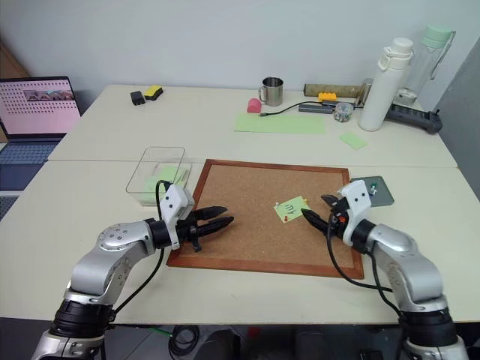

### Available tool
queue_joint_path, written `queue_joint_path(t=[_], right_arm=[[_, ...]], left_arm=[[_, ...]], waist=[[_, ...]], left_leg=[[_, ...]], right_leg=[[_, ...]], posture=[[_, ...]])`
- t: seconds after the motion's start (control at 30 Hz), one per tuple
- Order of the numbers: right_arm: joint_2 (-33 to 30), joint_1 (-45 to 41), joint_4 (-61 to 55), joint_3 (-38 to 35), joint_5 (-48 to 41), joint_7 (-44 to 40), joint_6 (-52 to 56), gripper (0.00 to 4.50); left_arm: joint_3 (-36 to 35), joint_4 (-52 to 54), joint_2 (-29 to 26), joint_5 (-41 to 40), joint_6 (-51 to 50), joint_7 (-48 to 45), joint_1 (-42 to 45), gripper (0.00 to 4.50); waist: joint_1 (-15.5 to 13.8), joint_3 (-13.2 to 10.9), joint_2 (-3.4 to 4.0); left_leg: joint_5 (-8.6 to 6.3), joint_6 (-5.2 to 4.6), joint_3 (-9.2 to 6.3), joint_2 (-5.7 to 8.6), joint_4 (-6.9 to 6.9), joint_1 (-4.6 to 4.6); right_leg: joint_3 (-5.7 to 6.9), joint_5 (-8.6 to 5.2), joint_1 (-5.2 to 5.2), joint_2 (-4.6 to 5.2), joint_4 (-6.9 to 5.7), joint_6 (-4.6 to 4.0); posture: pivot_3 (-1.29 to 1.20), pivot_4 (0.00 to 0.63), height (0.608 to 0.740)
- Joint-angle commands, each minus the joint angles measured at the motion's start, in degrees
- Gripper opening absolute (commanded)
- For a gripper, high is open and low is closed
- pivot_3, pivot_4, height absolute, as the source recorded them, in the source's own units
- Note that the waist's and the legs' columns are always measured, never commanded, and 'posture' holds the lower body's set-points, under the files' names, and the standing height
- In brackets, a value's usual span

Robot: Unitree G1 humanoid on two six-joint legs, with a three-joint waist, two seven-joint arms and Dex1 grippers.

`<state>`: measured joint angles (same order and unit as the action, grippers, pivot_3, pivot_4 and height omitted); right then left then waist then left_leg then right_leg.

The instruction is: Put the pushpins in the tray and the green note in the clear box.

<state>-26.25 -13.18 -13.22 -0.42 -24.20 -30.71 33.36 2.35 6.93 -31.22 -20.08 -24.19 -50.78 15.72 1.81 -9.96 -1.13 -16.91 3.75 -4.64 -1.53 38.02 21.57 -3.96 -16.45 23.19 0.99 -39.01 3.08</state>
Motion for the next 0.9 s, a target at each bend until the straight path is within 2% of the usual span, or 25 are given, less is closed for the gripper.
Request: queue_joint_path(t=[0.03, 0.1, 0.13, 0.53, 0.67, 0.9], right_arm=[[1.83, -2.32, 1.98, 0.72, 1.51, 0.72, -1.96, 3.61], [3.23, -3.62, 4.59, 1.35, 2.59, 1.11, -3.16, 3.61], [3.96, -4.21, 5.83, 1.41, 2.94, 1.41, -3.57, 3.61], [8.53, -9.67, 17.34, 2.33, 8.06, 2.26, -8.48, 3.61], [9.30, -9.89, 18.17, 1.66, 8.09, 2.20, -9.37, 3.00], [8.51, -9.25, 17.18, 2.40, 8.95, 0.94, -10.55, 1.61]], left_arm=[[1.09, -0.26, 0.70, 0.45, 1.51, -0.31, 0.17, 0.48], [2.11, -2.05, 0.96, 1.26, 1.98, -0.34, -0.20, 0.07], [2.60, -2.70, 1.04, 1.65, 2.41, -0.49, -0.43, 0.00], [6.92, -4.26, 1.00, 5.94, -0.64, 1.21, -1.10, 0.00], [7.02, -2.75, 0.94, 5.58, -1.64, 1.12, -1.48, 0.00], [7.42, -2.31, 0.24, 6.12, -2.83, 1.13, -1.44, 0.00]], waist=[[0.02, 0.00, 0.00], [0.03, 0.00, 0.00], [0.06, 0.00, 0.01], [-0.02, 0.20, 0.17], [-0.01, 0.34, 0.36], [0.01, 0.39, 0.43]], left_leg=[[0.00, 0.00, 0.00, 0.00, 0.00, 0.00], [0.00, 0.00, 0.00, 0.00, 0.00, 0.00], [0.00, 0.00, 0.00, 0.00, 0.00, -0.01], [0.00, 0.00, 0.01, 0.02, 0.01, -0.04], [0.00, 0.00, 0.01, 0.01, 0.00, -0.06], [0.00, 0.00, 0.01, 0.02, 0.00, -0.06]], right_leg=[[0.00, 0.00, 0.00, 0.00, 0.00, 0.00], [-0.01, 0.00, 0.00, 0.00, 0.00, 0.00], [0.00, 0.00, 0.00, 0.00, -0.01, 0.00], [0.00, 0.00, -0.02, 0.02, -0.02, 0.00], [-0.01, 0.00, -0.03, 0.02, -0.03, 0.00], [-0.01, 0.00, -0.03, 0.02, -0.02, 0.00]], posture=[[0.00, 0.150, 0.740], [0.00, 0.150, 0.740], [0.00, 0.150, 0.740], [0.00, 0.150, 0.740], [0.00, 0.150, 0.740], [0.00, 0.150, 0.740]])
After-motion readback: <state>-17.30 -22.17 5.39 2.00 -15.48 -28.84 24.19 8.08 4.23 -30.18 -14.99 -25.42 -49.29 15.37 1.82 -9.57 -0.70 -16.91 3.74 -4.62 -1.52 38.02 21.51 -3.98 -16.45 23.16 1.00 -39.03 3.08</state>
